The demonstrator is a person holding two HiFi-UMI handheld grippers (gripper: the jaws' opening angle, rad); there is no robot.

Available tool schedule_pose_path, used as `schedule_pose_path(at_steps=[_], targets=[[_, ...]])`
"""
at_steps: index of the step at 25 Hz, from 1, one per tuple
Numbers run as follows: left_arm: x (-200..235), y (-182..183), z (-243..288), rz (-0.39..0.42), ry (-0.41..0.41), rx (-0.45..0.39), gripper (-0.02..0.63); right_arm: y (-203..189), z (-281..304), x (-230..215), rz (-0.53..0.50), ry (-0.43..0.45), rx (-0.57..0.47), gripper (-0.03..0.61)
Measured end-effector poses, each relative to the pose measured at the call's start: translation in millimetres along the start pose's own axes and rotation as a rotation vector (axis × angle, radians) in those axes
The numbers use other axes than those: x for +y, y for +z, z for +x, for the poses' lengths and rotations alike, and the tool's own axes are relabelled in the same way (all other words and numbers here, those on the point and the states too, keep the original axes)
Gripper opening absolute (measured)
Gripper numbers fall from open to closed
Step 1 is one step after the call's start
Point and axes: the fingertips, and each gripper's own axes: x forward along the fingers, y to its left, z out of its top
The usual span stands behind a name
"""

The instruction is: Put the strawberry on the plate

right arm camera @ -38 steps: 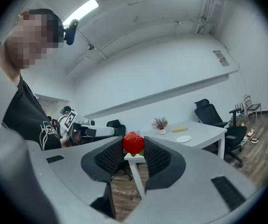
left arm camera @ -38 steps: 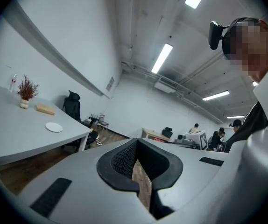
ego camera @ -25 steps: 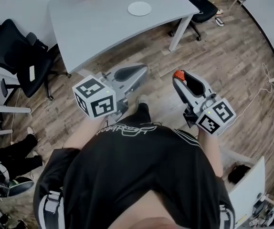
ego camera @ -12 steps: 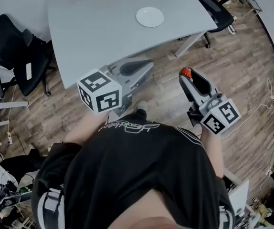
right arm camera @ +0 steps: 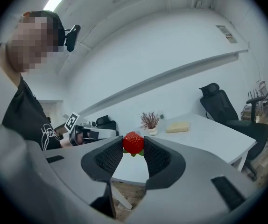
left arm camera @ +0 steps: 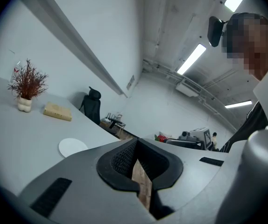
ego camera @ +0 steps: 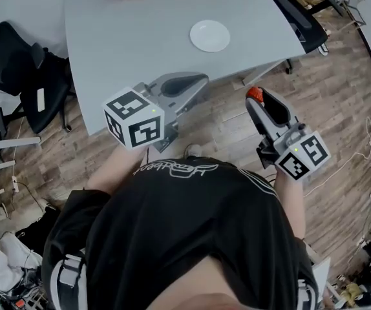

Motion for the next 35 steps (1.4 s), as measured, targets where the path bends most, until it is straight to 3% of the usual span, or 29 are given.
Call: schedule_pose_path(at_steps=[14,26,35], targets=[[30,14,24,0.004,0.073,-0.010,0.006,10,30,-43,-0.046,0.044,0.019,0.132],[107,42,66,-0.042,0.180,-0.025,0.006,30,101,-115,-0.050,0.147,0.080,0.132],[153,55,91,-0.072,0.215,-0.025,0.006,40,146,-152,-0.050,0.196,0.120,0.132]])
